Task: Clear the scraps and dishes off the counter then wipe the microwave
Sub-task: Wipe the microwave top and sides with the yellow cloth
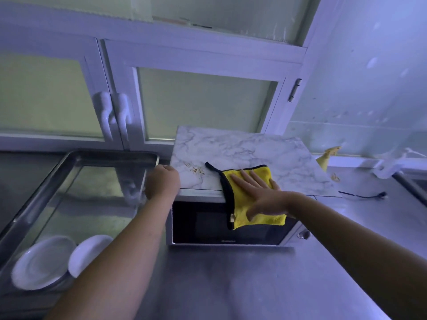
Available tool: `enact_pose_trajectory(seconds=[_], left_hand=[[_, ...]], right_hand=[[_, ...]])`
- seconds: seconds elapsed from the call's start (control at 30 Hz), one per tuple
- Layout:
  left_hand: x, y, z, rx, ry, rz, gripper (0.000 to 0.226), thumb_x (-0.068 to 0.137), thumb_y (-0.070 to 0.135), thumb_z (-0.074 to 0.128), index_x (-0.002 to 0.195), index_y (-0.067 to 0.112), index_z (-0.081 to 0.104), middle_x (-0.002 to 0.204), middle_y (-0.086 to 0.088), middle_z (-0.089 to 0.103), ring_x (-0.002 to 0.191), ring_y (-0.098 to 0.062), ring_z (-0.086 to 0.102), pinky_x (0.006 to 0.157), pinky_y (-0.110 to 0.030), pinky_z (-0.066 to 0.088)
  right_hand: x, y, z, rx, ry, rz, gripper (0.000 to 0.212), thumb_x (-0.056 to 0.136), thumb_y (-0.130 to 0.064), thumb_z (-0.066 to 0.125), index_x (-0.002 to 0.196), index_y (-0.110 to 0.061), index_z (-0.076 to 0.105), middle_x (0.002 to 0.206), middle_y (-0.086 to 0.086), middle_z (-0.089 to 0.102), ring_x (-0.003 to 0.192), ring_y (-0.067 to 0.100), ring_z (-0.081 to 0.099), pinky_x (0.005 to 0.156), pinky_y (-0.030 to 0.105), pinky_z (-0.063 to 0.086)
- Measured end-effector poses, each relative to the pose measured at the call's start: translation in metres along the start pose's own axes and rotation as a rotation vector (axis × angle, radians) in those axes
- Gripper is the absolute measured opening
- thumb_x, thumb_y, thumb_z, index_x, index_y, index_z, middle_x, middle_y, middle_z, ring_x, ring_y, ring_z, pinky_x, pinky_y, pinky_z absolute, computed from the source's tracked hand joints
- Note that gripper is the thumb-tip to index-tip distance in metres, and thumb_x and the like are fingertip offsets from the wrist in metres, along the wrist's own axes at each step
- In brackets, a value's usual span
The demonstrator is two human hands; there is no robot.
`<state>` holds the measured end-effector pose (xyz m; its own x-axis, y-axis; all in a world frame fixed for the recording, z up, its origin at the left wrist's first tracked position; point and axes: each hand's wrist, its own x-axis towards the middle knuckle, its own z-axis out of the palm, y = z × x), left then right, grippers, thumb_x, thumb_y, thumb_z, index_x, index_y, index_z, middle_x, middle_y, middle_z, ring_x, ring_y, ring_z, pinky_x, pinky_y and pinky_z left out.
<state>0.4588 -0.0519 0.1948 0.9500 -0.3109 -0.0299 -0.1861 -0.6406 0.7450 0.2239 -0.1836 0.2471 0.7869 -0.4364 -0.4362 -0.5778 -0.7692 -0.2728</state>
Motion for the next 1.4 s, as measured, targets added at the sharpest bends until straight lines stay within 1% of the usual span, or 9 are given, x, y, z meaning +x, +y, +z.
enact_pose_trajectory(seconds=[0.17, 0.33, 0.53, 0.67, 0.8, 0.9, 1.07, 1.2, 1.4], left_hand=[[0.000, 0.002, 0.002, -0.001, -0.009, -0.013, 0.039, 0.101, 0.022, 0.034, 0.119, 0.001, 0.061, 0.125, -0.025, 0.061, 0.117, -0.043, 0.056, 0.087, -0.046, 0.038], [0.002, -0.001, 0.004, 0.009, -0.019, -0.016, 0.039, 0.101, 0.024, 0.032, 0.119, 0.002, 0.060, 0.122, -0.025, 0.062, 0.113, -0.043, 0.057, 0.078, -0.042, 0.030], [-0.001, 0.003, -0.002, -0.005, -0.037, -0.024, 0.039, 0.100, 0.023, 0.036, 0.121, 0.001, 0.060, 0.125, -0.026, 0.061, 0.117, -0.045, 0.056, 0.087, -0.046, 0.043], [-0.002, 0.005, -0.005, 0.007, -0.065, -0.014, 0.043, 0.100, 0.023, 0.033, 0.125, -0.001, 0.058, 0.128, -0.028, 0.059, 0.119, -0.045, 0.055, 0.092, -0.047, 0.043], [-0.001, 0.005, -0.005, 0.003, -0.070, -0.022, 0.043, 0.100, 0.022, 0.033, 0.124, -0.002, 0.059, 0.128, -0.028, 0.059, 0.119, -0.046, 0.055, 0.091, -0.047, 0.043], [-0.002, 0.005, -0.006, -0.015, -0.075, -0.021, 0.041, 0.100, 0.020, 0.034, 0.124, -0.004, 0.058, 0.129, -0.030, 0.058, 0.120, -0.047, 0.054, 0.090, -0.047, 0.042], [-0.005, 0.006, -0.008, -0.026, -0.074, -0.018, 0.043, 0.102, 0.020, 0.032, 0.127, -0.005, 0.055, 0.133, -0.032, 0.054, 0.123, -0.048, 0.050, 0.099, -0.051, 0.039], [-0.007, 0.006, -0.009, -0.049, -0.069, -0.027, 0.039, 0.101, 0.020, 0.035, 0.124, -0.001, 0.059, 0.130, -0.028, 0.057, 0.118, -0.047, 0.054, 0.094, -0.047, 0.043], [-0.004, 0.002, -0.002, -0.051, -0.029, -0.013, 0.035, 0.101, 0.020, 0.036, 0.114, 0.003, 0.064, 0.118, -0.026, 0.064, 0.107, -0.043, 0.060, 0.076, -0.038, 0.037]], right_hand=[[-0.009, 0.011, 0.012, -0.291, 0.384, -0.038, 0.108, 0.078, -0.045, 0.072, 0.156, -0.047, -0.003, 0.165, -0.021, 0.009, 0.148, 0.016, 0.018, 0.112, 0.047, 0.020], [-0.011, 0.011, 0.048, -0.396, 0.594, 0.061, 0.098, 0.083, -0.067, 0.061, 0.160, -0.031, 0.013, 0.161, -0.013, 0.026, 0.133, 0.025, 0.035, 0.107, 0.049, 0.022], [-0.032, -0.011, 0.065, -0.384, 0.953, -0.021, 0.051, 0.080, -0.046, 0.058, 0.120, -0.018, 0.071, 0.102, -0.001, 0.072, 0.089, 0.029, 0.064, 0.093, 0.044, 0.029], [-0.069, -0.029, 0.042, 0.470, 0.744, 0.189, 0.023, 0.079, -0.047, 0.062, 0.081, -0.027, 0.074, 0.066, -0.004, 0.070, 0.067, 0.010, 0.065, 0.075, 0.028, 0.053], [-0.105, -0.010, 0.022, 1.430, 0.541, 0.405, 0.016, 0.093, -0.023, 0.066, 0.104, -0.013, 0.071, 0.090, 0.010, 0.078, 0.078, 0.029, 0.075, 0.059, 0.037, 0.060], [-0.117, 0.013, 0.000, 1.640, 0.601, 0.465, 0.024, 0.099, -0.016, 0.056, 0.118, -0.004, 0.062, 0.107, 0.019, 0.073, 0.080, 0.032, 0.072, 0.065, 0.043, 0.057], [-0.093, 0.040, -0.025, 0.688, 1.218, 0.385, 0.021, 0.077, -0.023, 0.063, 0.096, -0.016, 0.057, 0.076, 0.005, 0.062, 0.070, 0.030, 0.061, 0.062, 0.034, 0.046], [-0.031, 0.051, -0.019, -0.125, 0.574, 0.218, 0.052, 0.094, -0.036, 0.057, 0.144, -0.027, 0.045, 0.152, -0.002, 0.046, 0.147, 0.026, 0.031, 0.112, 0.052, 0.029], [0.014, 0.068, -0.027, -0.312, 0.277, -0.063, 0.079, 0.087, -0.081, 0.025, 0.150, -0.055, -0.014, 0.165, -0.023, -0.008, 0.155, 0.012, -0.004, 0.123, 0.050, 0.000]])
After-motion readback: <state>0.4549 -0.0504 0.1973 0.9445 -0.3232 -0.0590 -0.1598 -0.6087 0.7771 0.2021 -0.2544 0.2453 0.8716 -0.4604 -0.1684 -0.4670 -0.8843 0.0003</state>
